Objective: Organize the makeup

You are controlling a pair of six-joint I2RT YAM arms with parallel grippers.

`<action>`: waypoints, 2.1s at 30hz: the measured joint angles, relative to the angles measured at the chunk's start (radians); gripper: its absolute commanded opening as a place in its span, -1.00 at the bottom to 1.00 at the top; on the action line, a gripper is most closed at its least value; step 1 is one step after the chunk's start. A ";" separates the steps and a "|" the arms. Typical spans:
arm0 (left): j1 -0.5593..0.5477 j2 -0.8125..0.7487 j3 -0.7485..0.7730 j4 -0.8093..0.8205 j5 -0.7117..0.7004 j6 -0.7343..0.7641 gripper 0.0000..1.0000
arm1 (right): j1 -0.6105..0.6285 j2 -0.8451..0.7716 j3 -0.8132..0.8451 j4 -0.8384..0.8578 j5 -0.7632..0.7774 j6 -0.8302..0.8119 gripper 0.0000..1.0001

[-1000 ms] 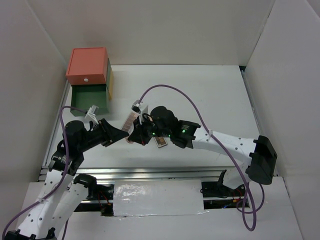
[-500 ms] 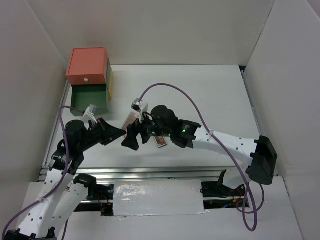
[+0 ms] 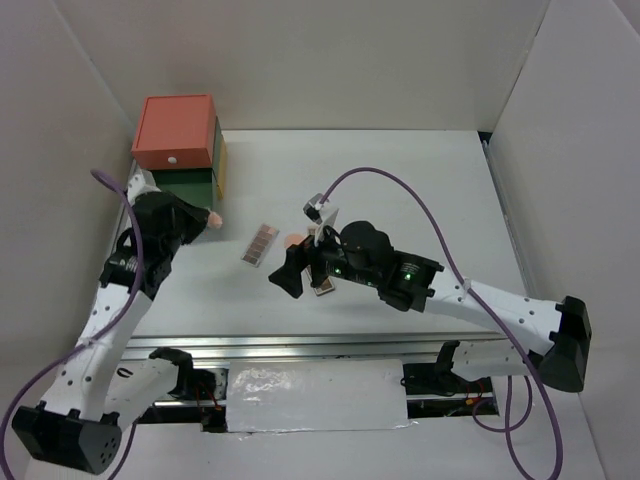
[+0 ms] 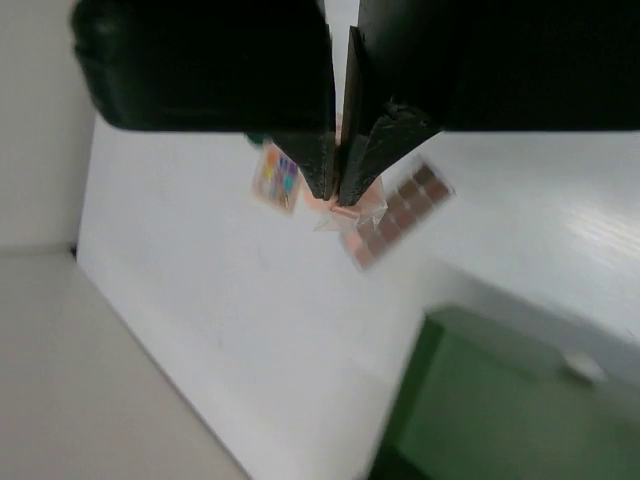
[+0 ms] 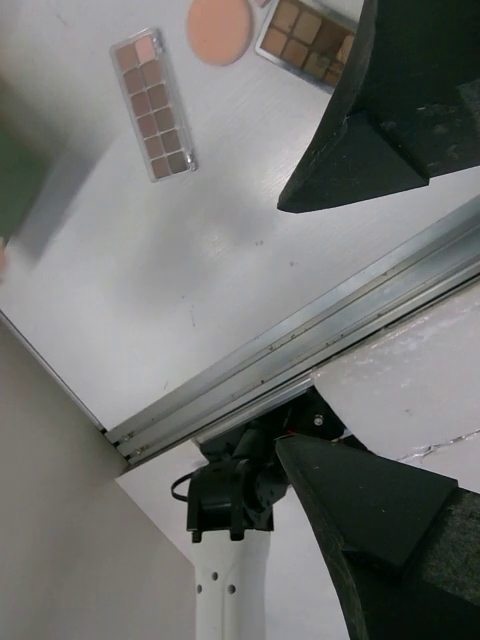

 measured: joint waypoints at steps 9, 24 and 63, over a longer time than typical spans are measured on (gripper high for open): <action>0.274 0.374 0.307 0.011 -0.194 0.025 -0.97 | 0.000 -0.161 -0.101 -0.078 0.073 0.019 1.00; 0.307 0.636 0.480 -0.051 -0.242 0.052 0.99 | 0.000 -0.270 -0.087 -0.182 0.080 0.015 1.00; -0.365 1.152 0.658 -0.130 -0.134 0.354 0.63 | 0.000 -0.536 -0.044 -0.465 0.252 0.197 1.00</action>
